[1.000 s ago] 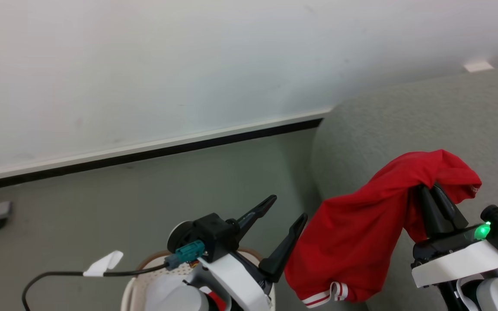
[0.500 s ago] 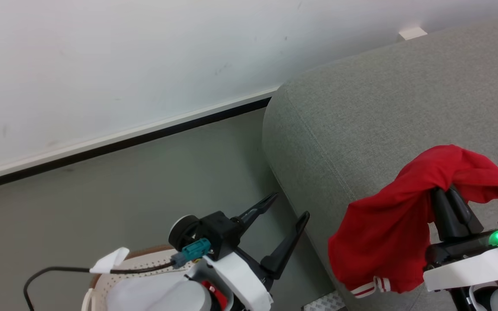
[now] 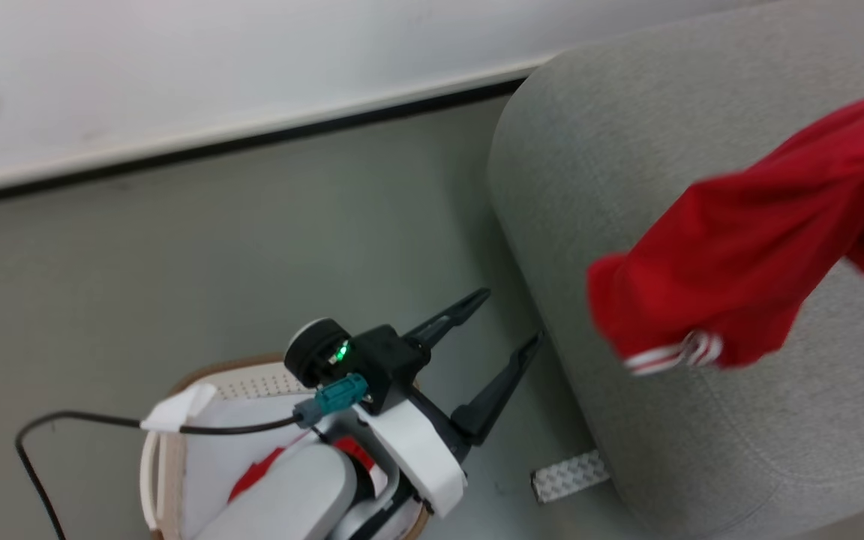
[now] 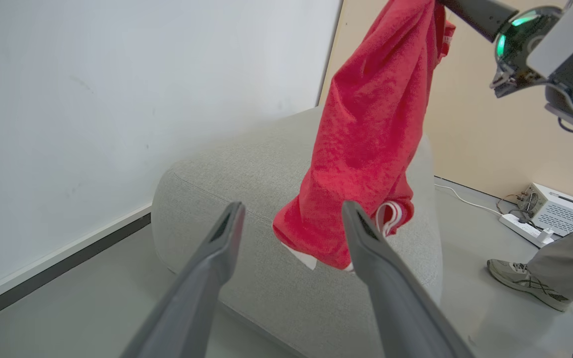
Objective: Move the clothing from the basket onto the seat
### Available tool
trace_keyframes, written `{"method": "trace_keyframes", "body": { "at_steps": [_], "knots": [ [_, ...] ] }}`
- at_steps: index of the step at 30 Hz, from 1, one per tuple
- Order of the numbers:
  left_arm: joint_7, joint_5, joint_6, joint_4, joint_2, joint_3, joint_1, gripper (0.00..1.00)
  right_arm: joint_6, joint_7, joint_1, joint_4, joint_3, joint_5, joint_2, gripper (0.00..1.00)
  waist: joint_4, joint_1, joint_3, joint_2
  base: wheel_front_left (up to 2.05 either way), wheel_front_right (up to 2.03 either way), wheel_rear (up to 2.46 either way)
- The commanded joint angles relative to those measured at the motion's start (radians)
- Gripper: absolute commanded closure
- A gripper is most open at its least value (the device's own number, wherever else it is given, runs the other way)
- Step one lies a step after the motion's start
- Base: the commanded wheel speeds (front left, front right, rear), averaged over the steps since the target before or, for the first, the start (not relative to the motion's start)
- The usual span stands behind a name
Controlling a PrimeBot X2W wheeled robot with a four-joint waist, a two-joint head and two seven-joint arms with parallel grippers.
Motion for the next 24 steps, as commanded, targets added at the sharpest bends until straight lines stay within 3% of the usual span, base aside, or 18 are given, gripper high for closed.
{"method": "trace_keyframes", "body": {
  "at_steps": [1, 13, 19, 24],
  "knots": [
    [0.007, 0.008, -0.001, -0.006, 0.009, 0.003, -0.016, 0.00, -0.002, 0.005, -0.029, 0.006, -0.013, 0.014, -0.013, 1.00, 0.045, -0.0001, 0.076, -0.0001, 0.00, 0.00, 0.00],
    [0.051, 0.036, -0.008, -0.076, 0.044, 0.027, -0.129, 0.00, -0.002, 0.028, -0.397, 0.243, -0.212, 0.091, -0.263, 1.00, 0.156, -0.0001, 0.330, -0.0001, 0.00, 0.00, 0.00],
    [0.040, 0.038, -0.011, -0.081, 0.046, 0.029, -0.154, 0.00, -0.002, 0.024, -0.486, 0.433, -0.287, 0.045, -0.301, 1.00, 0.187, -0.0001, 0.422, -0.0001, 0.00, 0.00, 0.00],
    [0.028, 0.034, -0.013, -0.070, 0.041, 0.026, -0.168, 0.00, -0.002, 0.057, -0.485, 0.598, -0.219, -0.008, -0.273, 1.00, 0.204, -0.0001, 0.456, -0.0001, 0.00, 0.00, 0.00]
  ]
}}
